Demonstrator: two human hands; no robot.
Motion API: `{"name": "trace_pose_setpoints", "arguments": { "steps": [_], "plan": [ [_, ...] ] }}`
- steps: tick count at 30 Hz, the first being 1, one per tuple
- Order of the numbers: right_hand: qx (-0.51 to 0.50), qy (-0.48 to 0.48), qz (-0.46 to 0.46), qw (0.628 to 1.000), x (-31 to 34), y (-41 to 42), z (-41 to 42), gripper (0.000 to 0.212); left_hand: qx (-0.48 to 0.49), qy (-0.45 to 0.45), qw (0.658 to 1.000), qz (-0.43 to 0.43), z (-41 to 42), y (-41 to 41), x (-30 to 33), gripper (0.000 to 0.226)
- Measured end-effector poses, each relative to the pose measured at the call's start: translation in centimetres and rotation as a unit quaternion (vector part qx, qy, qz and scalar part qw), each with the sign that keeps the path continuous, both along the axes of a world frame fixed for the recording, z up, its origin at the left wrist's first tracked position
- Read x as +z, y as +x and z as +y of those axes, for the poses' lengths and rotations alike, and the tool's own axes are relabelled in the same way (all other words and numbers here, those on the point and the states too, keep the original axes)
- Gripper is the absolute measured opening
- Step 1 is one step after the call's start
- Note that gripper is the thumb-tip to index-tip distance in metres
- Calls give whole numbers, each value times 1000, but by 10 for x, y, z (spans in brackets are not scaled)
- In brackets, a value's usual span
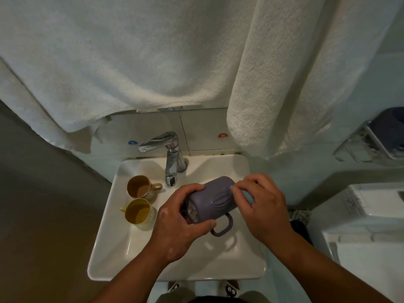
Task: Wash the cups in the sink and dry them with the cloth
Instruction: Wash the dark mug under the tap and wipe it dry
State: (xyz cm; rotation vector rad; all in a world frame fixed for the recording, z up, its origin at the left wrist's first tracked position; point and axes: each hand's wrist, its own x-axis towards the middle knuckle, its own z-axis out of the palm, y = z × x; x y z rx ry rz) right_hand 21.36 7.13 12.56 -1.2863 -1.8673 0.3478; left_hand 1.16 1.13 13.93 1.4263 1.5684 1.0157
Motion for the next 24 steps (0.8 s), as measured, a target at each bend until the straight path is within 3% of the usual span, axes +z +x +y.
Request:
{"name": "trace_pose_setpoints", "arguments": {
  "steps": [5,7,10,14,16,24],
  "plan": [
    [19,-8,-30,999,-6,5,-4,16,-2,-2,1000,-7,-5,-1,-3,80],
    [-32,-74,-3,997,-2,12,6,5,-9,-5,1000,-16,-6,-1,-2,81],
    [-79,-129,69,986,8,14,11,9,-11,-9,1000,-20,-5,1,0,84],
    [-10,-46,25,999,19,-3,-9,1,-5,-2,1000,0,-6,3,2,89],
    [23,-7,-7,1000,13,-8,-11,8,-8,10,1000,11,-7,4,4,89],
    [29,-5,-22,999,10,-7,-7,12,0,16,1000,22,-12,4,3,91]
  ]
}}
